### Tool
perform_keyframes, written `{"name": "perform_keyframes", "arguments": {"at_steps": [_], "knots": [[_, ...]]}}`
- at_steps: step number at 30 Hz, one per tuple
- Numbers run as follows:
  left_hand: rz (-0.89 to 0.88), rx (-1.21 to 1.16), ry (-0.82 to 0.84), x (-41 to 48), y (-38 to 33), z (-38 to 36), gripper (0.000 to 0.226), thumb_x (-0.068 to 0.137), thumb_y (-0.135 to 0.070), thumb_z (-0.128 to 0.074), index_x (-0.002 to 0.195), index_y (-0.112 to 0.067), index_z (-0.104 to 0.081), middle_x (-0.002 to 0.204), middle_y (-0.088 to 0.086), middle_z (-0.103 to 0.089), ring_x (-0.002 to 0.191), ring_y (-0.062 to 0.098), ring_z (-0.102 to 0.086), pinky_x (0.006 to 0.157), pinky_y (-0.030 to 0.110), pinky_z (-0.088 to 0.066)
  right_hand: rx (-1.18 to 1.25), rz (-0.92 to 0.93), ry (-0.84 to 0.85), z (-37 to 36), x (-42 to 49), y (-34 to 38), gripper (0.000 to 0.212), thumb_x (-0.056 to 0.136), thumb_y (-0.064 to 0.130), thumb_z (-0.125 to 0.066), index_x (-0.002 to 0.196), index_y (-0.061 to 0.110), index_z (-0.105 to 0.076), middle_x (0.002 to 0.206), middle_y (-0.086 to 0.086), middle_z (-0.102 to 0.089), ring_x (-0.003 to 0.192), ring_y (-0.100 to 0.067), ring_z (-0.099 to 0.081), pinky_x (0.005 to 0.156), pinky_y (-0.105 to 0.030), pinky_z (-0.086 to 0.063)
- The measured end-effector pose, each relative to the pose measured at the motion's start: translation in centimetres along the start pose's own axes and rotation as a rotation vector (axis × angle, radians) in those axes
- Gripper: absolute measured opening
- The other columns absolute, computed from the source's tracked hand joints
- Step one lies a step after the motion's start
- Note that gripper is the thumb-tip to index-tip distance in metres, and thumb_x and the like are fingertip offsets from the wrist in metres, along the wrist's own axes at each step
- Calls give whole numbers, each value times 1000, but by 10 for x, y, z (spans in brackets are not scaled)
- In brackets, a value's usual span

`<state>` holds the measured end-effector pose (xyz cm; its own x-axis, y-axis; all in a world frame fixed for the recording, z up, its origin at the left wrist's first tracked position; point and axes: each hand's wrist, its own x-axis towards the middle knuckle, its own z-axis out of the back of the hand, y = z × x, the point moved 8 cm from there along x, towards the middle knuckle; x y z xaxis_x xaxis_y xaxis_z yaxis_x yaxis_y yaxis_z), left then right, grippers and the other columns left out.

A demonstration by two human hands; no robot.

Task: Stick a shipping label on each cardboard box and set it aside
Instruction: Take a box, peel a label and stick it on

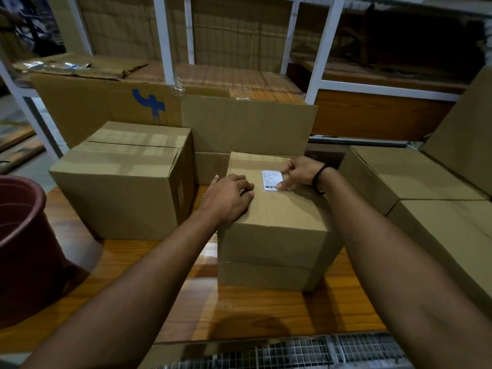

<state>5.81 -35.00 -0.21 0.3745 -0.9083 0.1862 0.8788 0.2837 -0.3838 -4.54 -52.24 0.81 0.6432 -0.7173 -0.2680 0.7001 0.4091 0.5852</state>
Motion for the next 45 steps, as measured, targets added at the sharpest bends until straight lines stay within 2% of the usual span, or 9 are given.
{"name": "perform_keyframes", "arguments": {"at_steps": [3, 13, 19, 22, 26, 30, 33, 37, 45], "knots": [[-2, -6, -3, 1, 0, 0, 39, 100, -41, -42, 134, -28, -56, 151, -2, -42, 140, 15, -32, 119, 46, -9, -33, -22, 9, -1, 4, -2, 53, 66, 23, -88, 110, 14, -59, 102, 1, -57, 95, -16, -51, 86, -33, -45], [-10, -10, -4, 1, 0, -1, 39, 100, -41, -42, 134, -28, -56, 150, -2, -43, 139, 14, -34, 119, 45, -9, -11, -35, 49, -1, 6, -2, 42, 69, 16, -85, 104, 21, -62, 95, 2, -57, 97, -18, -50, 72, -28, -43], [-16, -22, -10, 2, 0, 0, 38, 100, -40, -43, 133, -27, -58, 149, -1, -44, 139, 14, -34, 118, 46, -10, -35, -17, 49, -3, 7, 1, 44, 72, 17, -84, 110, 19, -61, 90, 2, -58, 90, -16, -54, 74, -30, -47], [-14, -20, -10, 1, 0, 0, 38, 100, -39, -42, 133, -27, -57, 150, -1, -43, 140, 14, -32, 118, 45, -9, -8, -45, 75, -1, 7, 0, 51, 71, 17, -85, 116, 19, -60, 95, 2, -58, 94, -17, -54, 76, -30, -48], [-14, -23, -13, 3, -1, 0, 38, 100, -39, -43, 133, -27, -58, 150, -1, -43, 140, 14, -32, 119, 44, -9, -6, 4, 49, -2, 10, 3, 61, 71, 25, -84, 125, 24, -55, 117, 1, -51, 111, -19, -47, 93, -35, -43], [-12, -16, -14, 1, 0, 2, 38, 101, -40, -42, 133, -27, -57, 149, -1, -44, 139, 14, -34, 119, 44, -9, -109, 74, 121, -14, 12, 27, 52, 74, 40, -80, 119, 38, -55, 129, -2, -42, 115, -23, -42, 90, -36, -38], [-13, -11, -5, -1, 1, 2, 39, 101, -40, -40, 134, -27, -56, 150, -1, -42, 140, 15, -32, 119, 44, -9, -198, 66, 177, -21, 15, 36, 58, 71, 36, -84, 120, 39, -53, 140, -1, -37, 119, -25, -38, 90, -38, -38], [-8, -12, -3, -1, -1, 2, 39, 101, -40, -41, 135, -27, -55, 151, -1, -42, 140, 15, -31, 119, 44, -8, -249, 25, 208, -18, 15, 39, 58, 69, 33, -85, 118, 32, -54, 127, 2, -41, 110, -22, -40, 81, -35, -39], [-17, -18, -12, 0, -2, 0, 39, 100, -40, -42, 134, -26, -57, 150, -1, -43, 140, 15, -33, 119, 44, -9, -249, 18, 207, -19, 16, 34, 55, 70, 30, -85, 115, 38, -54, 127, 2, -40, 112, -24, -41, 85, -38, -42]]}}
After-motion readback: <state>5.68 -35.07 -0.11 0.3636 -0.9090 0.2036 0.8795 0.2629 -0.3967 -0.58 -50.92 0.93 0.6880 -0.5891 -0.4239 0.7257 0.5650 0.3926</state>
